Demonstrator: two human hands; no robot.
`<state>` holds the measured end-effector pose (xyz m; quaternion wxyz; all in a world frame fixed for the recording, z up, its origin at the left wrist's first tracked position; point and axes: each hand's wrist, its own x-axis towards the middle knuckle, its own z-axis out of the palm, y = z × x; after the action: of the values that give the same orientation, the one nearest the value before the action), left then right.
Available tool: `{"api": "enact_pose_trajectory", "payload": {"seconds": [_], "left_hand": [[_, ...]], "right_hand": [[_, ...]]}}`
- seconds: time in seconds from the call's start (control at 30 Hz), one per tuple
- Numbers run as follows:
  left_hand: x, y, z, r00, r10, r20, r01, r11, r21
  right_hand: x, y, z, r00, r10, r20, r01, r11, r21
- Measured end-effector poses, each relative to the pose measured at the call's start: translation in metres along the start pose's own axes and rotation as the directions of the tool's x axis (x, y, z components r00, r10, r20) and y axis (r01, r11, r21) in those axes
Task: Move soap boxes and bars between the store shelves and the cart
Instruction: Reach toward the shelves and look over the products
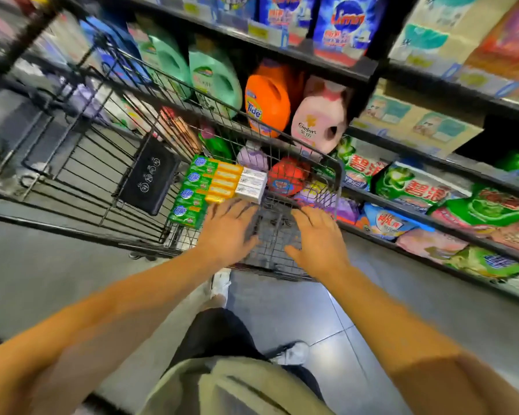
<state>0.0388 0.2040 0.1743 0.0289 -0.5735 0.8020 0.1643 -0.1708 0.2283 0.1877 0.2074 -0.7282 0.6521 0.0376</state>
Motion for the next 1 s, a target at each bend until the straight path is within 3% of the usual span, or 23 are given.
{"api": "enact_pose_trajectory", "payload": {"seconds": [0.27, 0.53, 0.77, 1.0], "left_hand": [[0.057, -0.107, 0.020, 0.988, -0.007, 0.156, 0.011, 1.000, -0.028], [0.113, -0.163, 0.065, 0.968, -0.047, 0.245, 0.076, 0.991, -0.112], [0.149, -0.189, 0.119, 0.951, -0.084, 0.299, 0.129, 0.983, -0.134], [0.183, -0.197, 0.159, 0.965, -0.060, 0.257, 0.104, 0.981, -0.162]], "right_hand": [[0.107, -0.057, 0.039, 0.988, 0.054, 0.144, -0.062, 0.996, 0.056], [0.178, -0.064, 0.096, 0.942, 0.151, 0.300, -0.195, 0.973, 0.121], [0.235, -0.041, 0.146, 0.923, 0.197, 0.330, -0.258, 0.954, 0.151], [0.284, -0.016, 0.193, 0.954, 0.190, 0.230, -0.232, 0.958, 0.167]]}}
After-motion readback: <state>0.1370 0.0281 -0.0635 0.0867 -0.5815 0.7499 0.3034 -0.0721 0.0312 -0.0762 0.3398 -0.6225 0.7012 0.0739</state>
